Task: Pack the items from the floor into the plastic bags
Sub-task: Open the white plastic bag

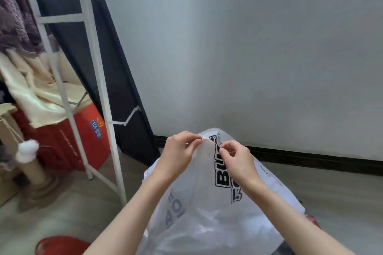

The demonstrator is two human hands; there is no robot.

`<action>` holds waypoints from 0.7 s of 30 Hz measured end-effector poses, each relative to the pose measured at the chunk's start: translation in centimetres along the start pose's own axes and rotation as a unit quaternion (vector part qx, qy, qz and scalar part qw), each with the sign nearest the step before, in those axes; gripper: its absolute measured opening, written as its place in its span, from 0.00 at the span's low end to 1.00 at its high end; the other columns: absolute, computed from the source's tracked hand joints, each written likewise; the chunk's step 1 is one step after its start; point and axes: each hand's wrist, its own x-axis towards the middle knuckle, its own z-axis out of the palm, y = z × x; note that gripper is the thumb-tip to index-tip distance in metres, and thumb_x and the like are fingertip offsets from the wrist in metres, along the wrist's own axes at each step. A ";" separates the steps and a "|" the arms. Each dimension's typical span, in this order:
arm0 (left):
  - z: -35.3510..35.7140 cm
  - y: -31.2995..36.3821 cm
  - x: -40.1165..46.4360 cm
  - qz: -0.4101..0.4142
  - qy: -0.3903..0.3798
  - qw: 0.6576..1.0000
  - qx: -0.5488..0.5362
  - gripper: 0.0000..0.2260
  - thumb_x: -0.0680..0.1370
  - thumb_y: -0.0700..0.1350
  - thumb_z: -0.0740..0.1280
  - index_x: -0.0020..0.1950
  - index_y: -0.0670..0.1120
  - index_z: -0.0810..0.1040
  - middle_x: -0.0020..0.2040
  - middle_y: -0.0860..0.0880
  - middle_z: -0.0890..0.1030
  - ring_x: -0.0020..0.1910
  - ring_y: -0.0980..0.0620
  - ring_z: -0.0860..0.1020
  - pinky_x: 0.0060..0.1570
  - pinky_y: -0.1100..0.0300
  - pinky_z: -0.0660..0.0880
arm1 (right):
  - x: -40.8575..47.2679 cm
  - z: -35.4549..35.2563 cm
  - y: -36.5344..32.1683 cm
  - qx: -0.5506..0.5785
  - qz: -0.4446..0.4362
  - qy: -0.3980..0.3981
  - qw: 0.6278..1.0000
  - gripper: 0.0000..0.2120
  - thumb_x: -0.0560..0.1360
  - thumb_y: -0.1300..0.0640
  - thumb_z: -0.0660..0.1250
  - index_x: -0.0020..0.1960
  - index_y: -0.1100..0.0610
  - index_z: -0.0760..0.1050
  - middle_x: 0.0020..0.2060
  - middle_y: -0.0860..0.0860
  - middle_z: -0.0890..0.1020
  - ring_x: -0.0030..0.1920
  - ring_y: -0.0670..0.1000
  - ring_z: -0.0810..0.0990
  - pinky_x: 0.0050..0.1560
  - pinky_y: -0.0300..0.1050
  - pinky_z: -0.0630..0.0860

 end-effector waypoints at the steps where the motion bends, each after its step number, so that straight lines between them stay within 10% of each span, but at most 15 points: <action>1: 0.2 -0.3 -0.2 0.000 -0.005 1.000 0.002 0.05 0.74 0.38 0.68 0.46 0.41 0.83 0.44 0.47 0.84 0.39 0.59 0.77 0.41 0.75 0.69 | 0.3 -0.2 0.3 -0.020 -0.007 0.002 1.000 0.07 0.75 0.62 0.62 0.40 0.54 0.73 0.36 0.49 0.77 0.42 0.51 0.76 0.45 0.44 0.70; 11: 0.3 -1.3 -2.2 -0.098 0.023 0.994 -0.035 0.07 0.73 0.40 0.69 0.49 0.48 0.80 0.38 0.57 0.79 0.38 0.66 0.76 0.41 0.73 0.71 | -0.1 0.2 0.1 -0.019 -0.059 0.017 0.998 0.01 0.75 0.57 0.65 0.46 0.53 0.75 0.43 0.46 0.78 0.49 0.48 0.76 0.49 0.40 0.69; 17: -0.8 -1.7 -2.3 -0.165 0.060 0.978 -0.109 0.03 0.74 0.42 0.69 0.42 0.48 0.82 0.38 0.51 0.83 0.38 0.54 0.80 0.46 0.54 0.78 | -1.4 1.5 0.5 -0.255 -0.171 -0.018 0.952 0.26 0.67 0.39 0.69 0.61 0.49 0.73 0.52 0.46 0.70 0.55 0.49 0.68 0.51 0.45 0.63; 21: -1.2 -1.8 -2.6 -0.148 0.021 0.983 -0.110 0.06 0.75 0.42 0.66 0.41 0.48 0.81 0.36 0.52 0.82 0.34 0.59 0.77 0.41 0.62 0.74 | -0.7 2.1 1.2 -0.204 -0.153 -0.079 0.964 0.11 0.73 0.51 0.67 0.54 0.51 0.79 0.47 0.48 0.75 0.52 0.50 0.73 0.52 0.45 0.69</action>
